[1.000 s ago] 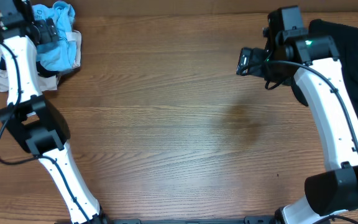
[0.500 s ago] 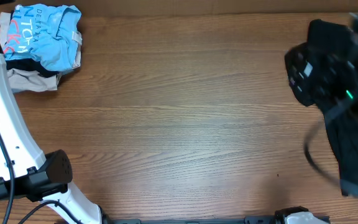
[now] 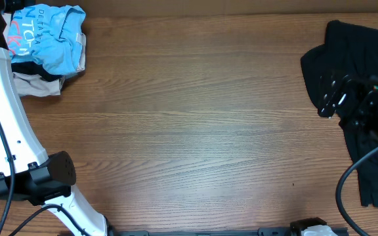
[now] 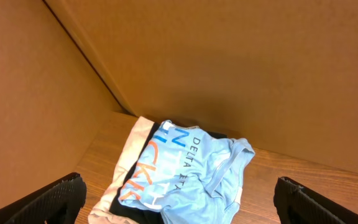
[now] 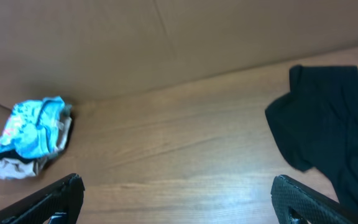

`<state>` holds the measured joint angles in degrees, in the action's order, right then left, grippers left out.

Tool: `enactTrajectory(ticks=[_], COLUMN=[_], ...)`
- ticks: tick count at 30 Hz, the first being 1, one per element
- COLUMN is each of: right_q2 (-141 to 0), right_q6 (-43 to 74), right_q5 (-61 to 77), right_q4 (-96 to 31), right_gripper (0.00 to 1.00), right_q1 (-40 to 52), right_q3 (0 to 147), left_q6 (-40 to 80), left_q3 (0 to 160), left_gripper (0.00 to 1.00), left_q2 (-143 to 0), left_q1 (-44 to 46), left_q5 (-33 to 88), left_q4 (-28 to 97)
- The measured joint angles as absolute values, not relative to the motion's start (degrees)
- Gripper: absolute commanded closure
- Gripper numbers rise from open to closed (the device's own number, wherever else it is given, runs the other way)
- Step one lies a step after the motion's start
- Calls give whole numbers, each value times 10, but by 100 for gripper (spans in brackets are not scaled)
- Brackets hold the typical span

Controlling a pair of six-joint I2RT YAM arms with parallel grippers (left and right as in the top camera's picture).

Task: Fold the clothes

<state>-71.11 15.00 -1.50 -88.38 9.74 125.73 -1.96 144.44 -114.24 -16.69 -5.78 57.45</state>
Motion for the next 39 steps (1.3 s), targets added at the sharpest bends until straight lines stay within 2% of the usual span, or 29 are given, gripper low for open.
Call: enactTrajectory(ticks=[4,8,15,23,29,35,39], right_q2=[-714,-688,-529,-339,-214,-107,-75], right_q6=[149,149,150,150,168,237,268], right_q5=[-32,-60,-67,-10,8,-9,-26], right_q4=[-869,-780,-486,-225,-39,15,17], right_gripper=[0,0,0,0,0,0,0], right_q1=[97,97,89,22,16,15,15], right_q3=[1246,1157,835,491,243,93,48], left_q6=[-20,-20,-20,-20,-20,-20,-20], left_q3=[1444,1444,1444,1444,1444,1444,1444], left_gripper=[0,0,0,0,0,0,0], left_q2=[-1142,-1142,-1142,-1142,-1142,-1142,-1142], left_q1=[-167,-167,-167,-167,-167,-167,-167], left_q5=[-58,-58,-58,-58,-58,-58,-58], left_q4=[574,575,574,575,575,574,575])
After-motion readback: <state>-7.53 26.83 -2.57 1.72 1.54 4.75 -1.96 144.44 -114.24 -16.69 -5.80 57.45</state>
